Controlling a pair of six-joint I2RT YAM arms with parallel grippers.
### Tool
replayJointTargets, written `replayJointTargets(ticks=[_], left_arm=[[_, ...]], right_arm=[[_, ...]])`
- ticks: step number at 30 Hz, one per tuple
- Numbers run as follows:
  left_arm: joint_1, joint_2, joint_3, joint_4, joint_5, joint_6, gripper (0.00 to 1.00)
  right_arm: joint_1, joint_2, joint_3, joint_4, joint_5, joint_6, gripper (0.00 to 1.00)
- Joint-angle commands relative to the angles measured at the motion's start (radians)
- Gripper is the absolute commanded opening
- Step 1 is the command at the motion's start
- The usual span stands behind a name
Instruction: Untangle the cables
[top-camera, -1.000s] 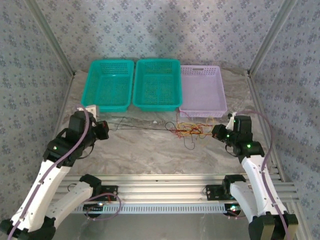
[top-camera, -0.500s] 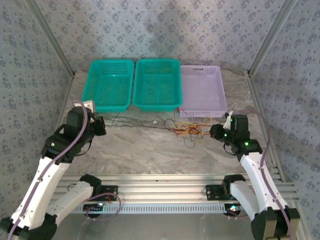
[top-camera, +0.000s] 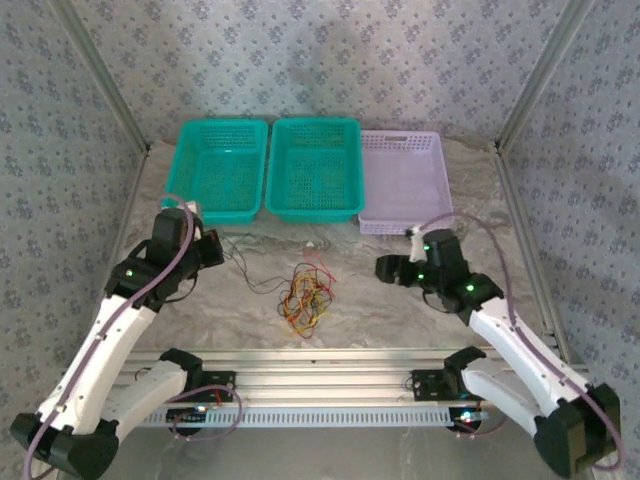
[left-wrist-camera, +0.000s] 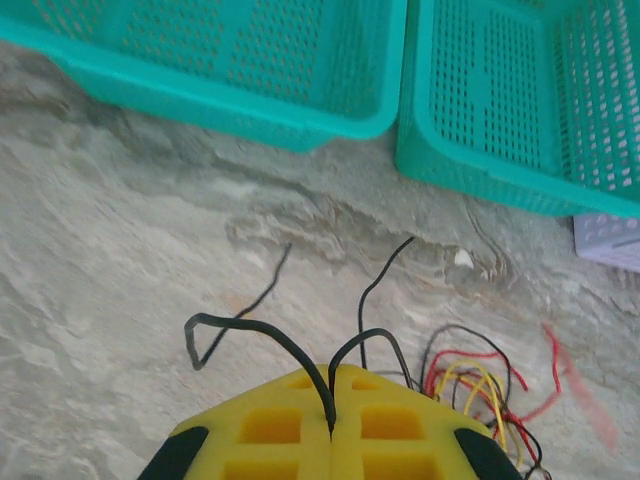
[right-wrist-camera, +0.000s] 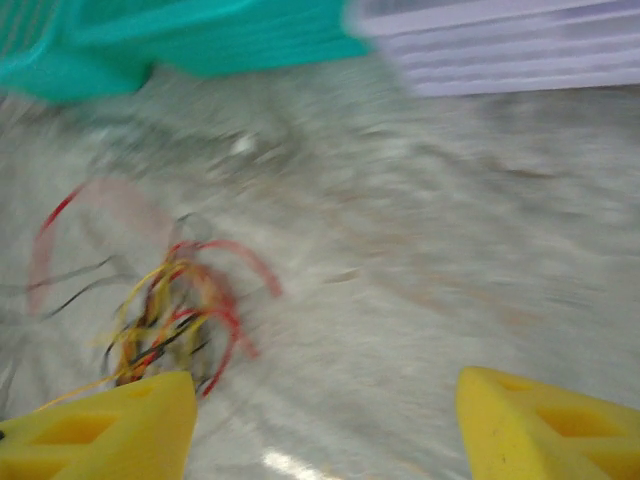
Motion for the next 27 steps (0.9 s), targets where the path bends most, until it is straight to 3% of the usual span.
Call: replayJointTargets(ticks=[1,11,20,22,27], left_arm=[[-0.006,-0.011,-0.009,0.069,0.069,-0.040,0.00],[-0.013,-0.022,-0.003,0.085,0.084,-0.049,0.00],[-0.018,-0.040,-0.006,0.091,0.088,-0.049,0.00],[-0.018,-0.046,-0.005,0.086,0.083,-0.048,0.00],[-0.017,-0.073,0.029,0.040,0.042,-0.026,0.00]], right_arm=[[0.141,0.096,0.084,0.097,0.010,-0.038,0.72],[0.390,0.569,0.262,0.217,0.052,-0.045,0.74],[0.519,0.827,0.392,0.181,0.207,-0.079,0.72],[0.519,0.845,0.402,0.164,0.241,-0.073,0.60],[0.465,0.804,0.356,0.155,0.290,-0.059,0.14]])
